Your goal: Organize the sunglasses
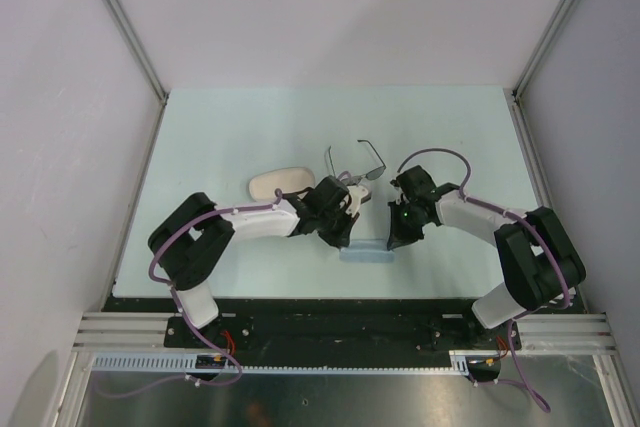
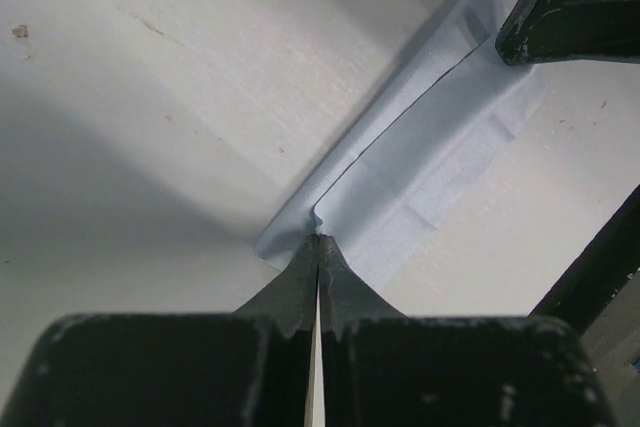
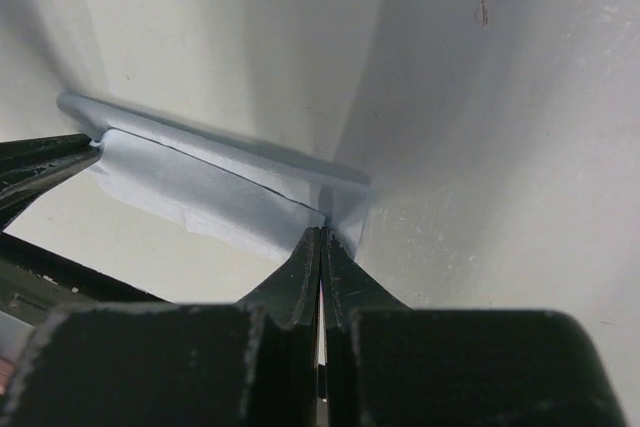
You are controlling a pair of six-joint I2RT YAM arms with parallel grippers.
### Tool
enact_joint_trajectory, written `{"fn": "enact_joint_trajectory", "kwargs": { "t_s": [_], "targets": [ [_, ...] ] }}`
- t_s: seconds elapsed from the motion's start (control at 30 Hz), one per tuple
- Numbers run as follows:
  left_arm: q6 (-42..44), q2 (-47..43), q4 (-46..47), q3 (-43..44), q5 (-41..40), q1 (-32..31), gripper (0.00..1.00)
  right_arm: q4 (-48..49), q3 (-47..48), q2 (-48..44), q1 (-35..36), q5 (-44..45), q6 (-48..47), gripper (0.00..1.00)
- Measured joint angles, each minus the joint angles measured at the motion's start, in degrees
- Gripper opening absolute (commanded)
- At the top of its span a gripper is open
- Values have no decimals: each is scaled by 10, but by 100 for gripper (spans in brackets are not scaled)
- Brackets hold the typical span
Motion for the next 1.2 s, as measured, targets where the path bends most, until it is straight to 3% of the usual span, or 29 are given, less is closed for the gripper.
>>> {"fn": "enact_joint_trajectory", "kwargs": {
  "t_s": [0.1, 0.23, 0.37, 0.5, 0.63, 0.87, 1.2],
  "targets": [
    [2, 0, 1, -4, 4, 0, 17, -1, -3, 0, 2, 0, 3, 2],
    [3, -1, 1, -10, 5, 0, 44, 0, -3, 0, 2, 0, 9, 17],
    [3, -17, 1, -14, 2, -1, 50, 0, -4, -9, 2, 0, 17, 30],
    [4, -50, 0, -17, -6, -1, 51, -1, -5, -37, 2, 0, 25, 35],
    [3, -81, 1, -17, -13, -1, 45, -1, -5, -75, 2, 2, 35, 33],
    [-34, -71, 6, -5, -21, 2, 14, 43, -5, -58, 4, -1, 42, 6],
    [-84, 7, 14, 25, 25, 11, 2, 87, 12, 30, 35, -12, 46, 0]
  ]
}}
